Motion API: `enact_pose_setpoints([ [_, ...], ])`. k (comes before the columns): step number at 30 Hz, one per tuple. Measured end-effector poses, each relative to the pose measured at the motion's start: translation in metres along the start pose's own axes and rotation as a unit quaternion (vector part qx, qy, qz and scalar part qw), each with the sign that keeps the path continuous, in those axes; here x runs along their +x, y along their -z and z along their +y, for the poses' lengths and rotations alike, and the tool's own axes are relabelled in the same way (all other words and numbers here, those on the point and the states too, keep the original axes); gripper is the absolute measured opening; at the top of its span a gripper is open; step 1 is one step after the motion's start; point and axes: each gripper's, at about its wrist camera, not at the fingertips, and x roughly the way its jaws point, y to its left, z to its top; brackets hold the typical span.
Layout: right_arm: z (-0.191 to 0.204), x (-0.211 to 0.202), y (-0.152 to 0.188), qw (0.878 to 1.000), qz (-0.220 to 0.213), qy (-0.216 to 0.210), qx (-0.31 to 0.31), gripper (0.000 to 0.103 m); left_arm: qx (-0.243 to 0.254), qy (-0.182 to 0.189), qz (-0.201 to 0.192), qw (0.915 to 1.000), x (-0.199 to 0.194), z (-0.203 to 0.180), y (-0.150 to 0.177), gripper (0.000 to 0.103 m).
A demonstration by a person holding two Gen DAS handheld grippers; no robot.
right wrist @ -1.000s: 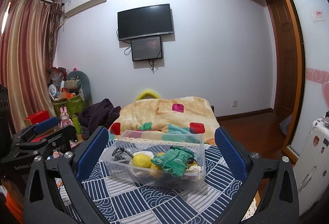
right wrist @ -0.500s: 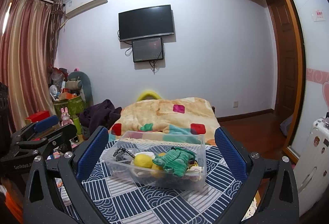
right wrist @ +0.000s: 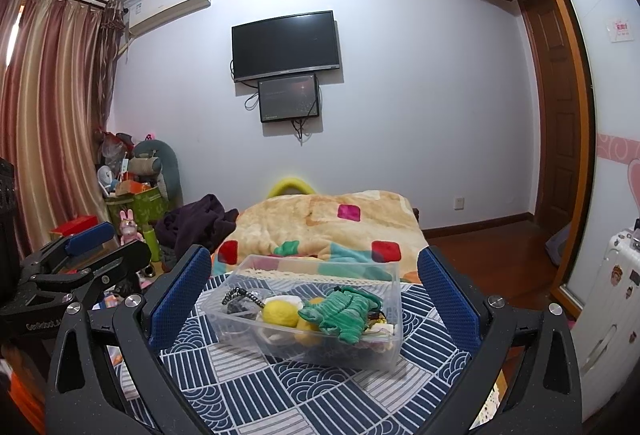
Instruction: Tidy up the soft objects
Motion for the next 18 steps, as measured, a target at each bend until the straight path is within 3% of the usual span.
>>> enact_pose_setpoints([
  [18, 0.0002, -0.0002, 0.0004, 1.000, 0.000, 0.000, -0.001, 0.103, -0.004, 0.005, 0.000, 1.0000, -0.0004, 0.0028, -0.0008, 0.103],
])
